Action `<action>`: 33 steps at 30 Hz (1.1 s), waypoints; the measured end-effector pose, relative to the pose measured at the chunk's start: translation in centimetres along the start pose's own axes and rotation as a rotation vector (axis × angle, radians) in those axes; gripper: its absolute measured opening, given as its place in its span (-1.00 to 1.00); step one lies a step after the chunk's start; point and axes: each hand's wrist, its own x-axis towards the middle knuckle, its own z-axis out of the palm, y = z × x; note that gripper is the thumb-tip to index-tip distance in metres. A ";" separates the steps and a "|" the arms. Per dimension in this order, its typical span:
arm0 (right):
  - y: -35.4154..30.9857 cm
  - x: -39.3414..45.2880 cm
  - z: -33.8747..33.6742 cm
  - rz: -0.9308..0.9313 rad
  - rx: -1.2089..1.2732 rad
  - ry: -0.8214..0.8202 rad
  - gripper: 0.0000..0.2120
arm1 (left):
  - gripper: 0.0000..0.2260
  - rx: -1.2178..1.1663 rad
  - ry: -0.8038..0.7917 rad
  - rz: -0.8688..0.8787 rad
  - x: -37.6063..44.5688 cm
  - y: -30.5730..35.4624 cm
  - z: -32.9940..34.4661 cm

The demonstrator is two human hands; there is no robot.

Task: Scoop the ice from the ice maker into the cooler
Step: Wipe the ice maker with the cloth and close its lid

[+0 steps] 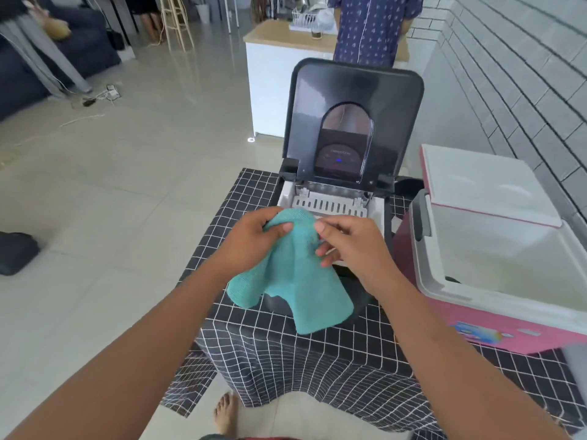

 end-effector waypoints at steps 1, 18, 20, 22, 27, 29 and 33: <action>-0.7 0.6 0.1 -0.027 -0.047 0.014 -0.87 | -0.93 -0.034 -0.025 -0.016 0.4 -0.2 -1.4; -12.4 18.8 -0.1 -0.298 -1.508 0.436 -0.32 | -0.77 -0.421 -0.305 0.039 11.2 3.9 -15.6; -12.7 19.7 -1.0 -0.210 -1.522 0.399 -0.29 | -0.80 -0.416 -0.330 0.051 12.1 4.6 -15.9; -13.0 20.0 -1.5 -0.181 -1.525 0.394 -0.26 | -0.82 -0.415 -0.340 0.073 12.8 5.1 -16.0; -13.1 17.3 -0.3 -0.359 -1.559 0.557 -0.35 | -0.84 -0.408 -0.337 0.108 13.9 5.3 -16.1; -12.9 14.9 -0.1 -0.478 -1.561 0.638 -0.45 | -0.88 -0.420 -0.346 0.126 14.2 5.3 -16.2; -12.5 8.9 0.2 -0.699 -1.366 0.652 -0.65 | -0.76 -0.468 -0.405 0.164 14.6 6.0 -16.0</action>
